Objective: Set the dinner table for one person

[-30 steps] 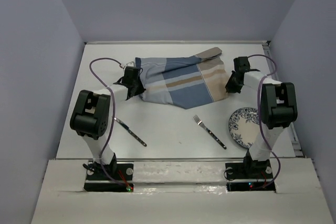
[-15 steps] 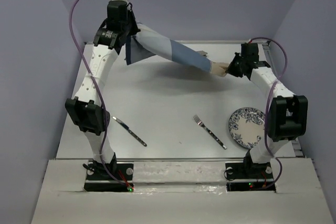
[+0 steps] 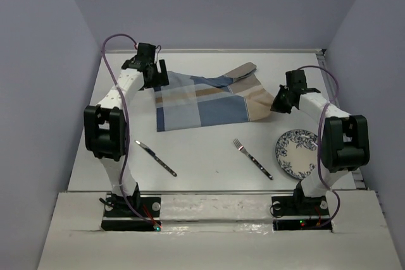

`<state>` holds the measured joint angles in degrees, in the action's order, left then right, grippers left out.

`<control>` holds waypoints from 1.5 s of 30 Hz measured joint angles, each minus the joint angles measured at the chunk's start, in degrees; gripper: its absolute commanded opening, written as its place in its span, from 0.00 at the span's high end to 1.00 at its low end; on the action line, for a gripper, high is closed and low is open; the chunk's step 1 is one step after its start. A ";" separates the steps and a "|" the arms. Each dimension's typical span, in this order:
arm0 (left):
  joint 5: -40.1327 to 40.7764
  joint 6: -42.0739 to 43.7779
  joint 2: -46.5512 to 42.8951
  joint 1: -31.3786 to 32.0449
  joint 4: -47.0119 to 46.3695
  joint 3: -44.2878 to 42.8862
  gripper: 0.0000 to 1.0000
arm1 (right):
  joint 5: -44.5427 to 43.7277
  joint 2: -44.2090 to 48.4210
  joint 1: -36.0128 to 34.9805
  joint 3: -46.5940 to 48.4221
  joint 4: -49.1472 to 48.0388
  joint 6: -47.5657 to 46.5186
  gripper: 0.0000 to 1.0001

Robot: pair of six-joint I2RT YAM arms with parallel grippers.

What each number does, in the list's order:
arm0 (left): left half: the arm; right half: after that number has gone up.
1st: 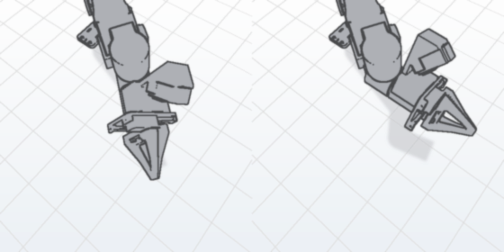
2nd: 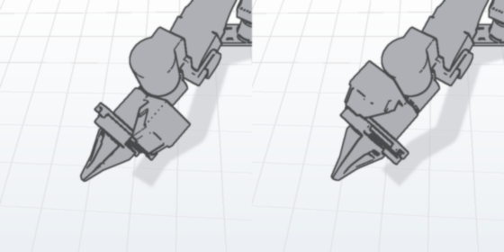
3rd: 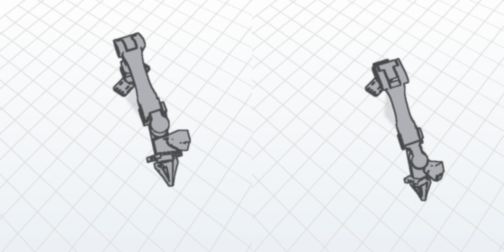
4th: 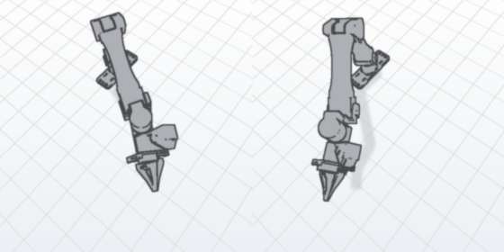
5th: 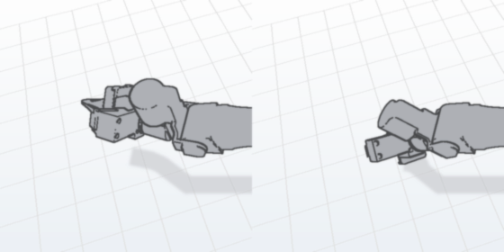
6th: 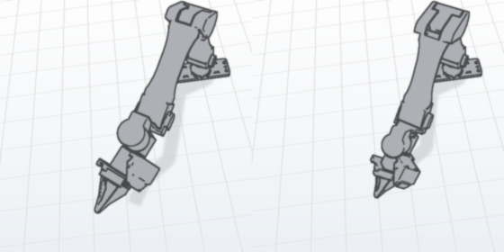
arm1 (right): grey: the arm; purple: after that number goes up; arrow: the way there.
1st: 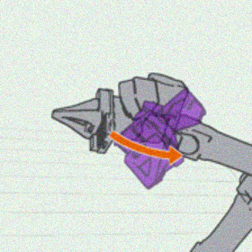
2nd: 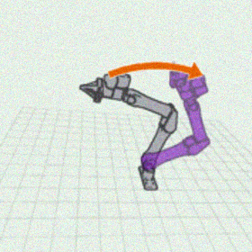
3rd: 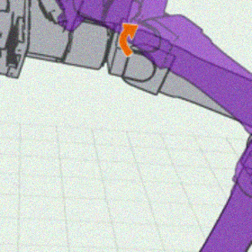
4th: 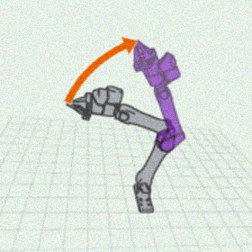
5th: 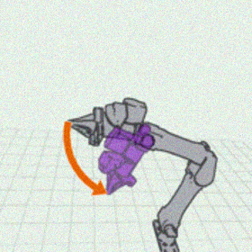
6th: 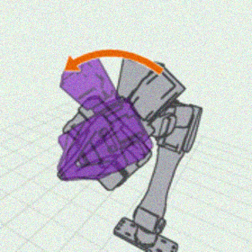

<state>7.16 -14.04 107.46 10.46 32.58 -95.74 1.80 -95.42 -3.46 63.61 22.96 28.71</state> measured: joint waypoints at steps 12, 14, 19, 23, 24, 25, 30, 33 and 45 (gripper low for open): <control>-4.70 -11.19 -27.65 4.39 -12.94 43.32 0.11 | -0.50 0.15 0.00 -0.24 0.57 -0.46 1.00; -4.74 -14.93 -29.59 4.72 -14.58 47.71 0.11 | -0.50 0.15 -0.17 -0.24 0.57 -0.44 1.00; -1.68 -21.70 -30.36 5.86 -18.49 52.78 0.14 | -0.31 0.20 -0.37 -0.26 0.57 -0.46 1.00; 1.31 -25.99 -30.36 6.67 -22.12 54.25 0.22 | 0.17 0.59 -0.55 -0.37 0.57 -0.46 1.00; 1.90 -26.84 -30.34 6.73 -23.19 54.58 0.25 | 0.26 0.70 -0.70 -0.37 0.52 -0.46 1.00; 2.47 -27.67 -30.29 6.80 -24.30 54.93 0.27 | 0.33 0.81 -0.79 -0.37 0.55 -0.48 1.00; 4.37 -29.92 -28.24 6.91 -27.58 55.17 0.36 | 1.11 0.96 -1.40 -0.42 0.57 -0.59 1.00; 5.42 -30.88 -26.56 7.39 -28.85 55.58 0.41 | 1.64 0.96 -1.70 -0.42 0.57 -0.68 1.00; 7.87 -34.32 -22.12 8.61 -28.61 55.23 0.40 | 3.13 0.66 -2.01 -0.42 0.42 -0.68 1.00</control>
<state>15.03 -48.36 85.34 19.07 3.97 -40.51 4.93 -94.76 -5.48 63.20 23.38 28.03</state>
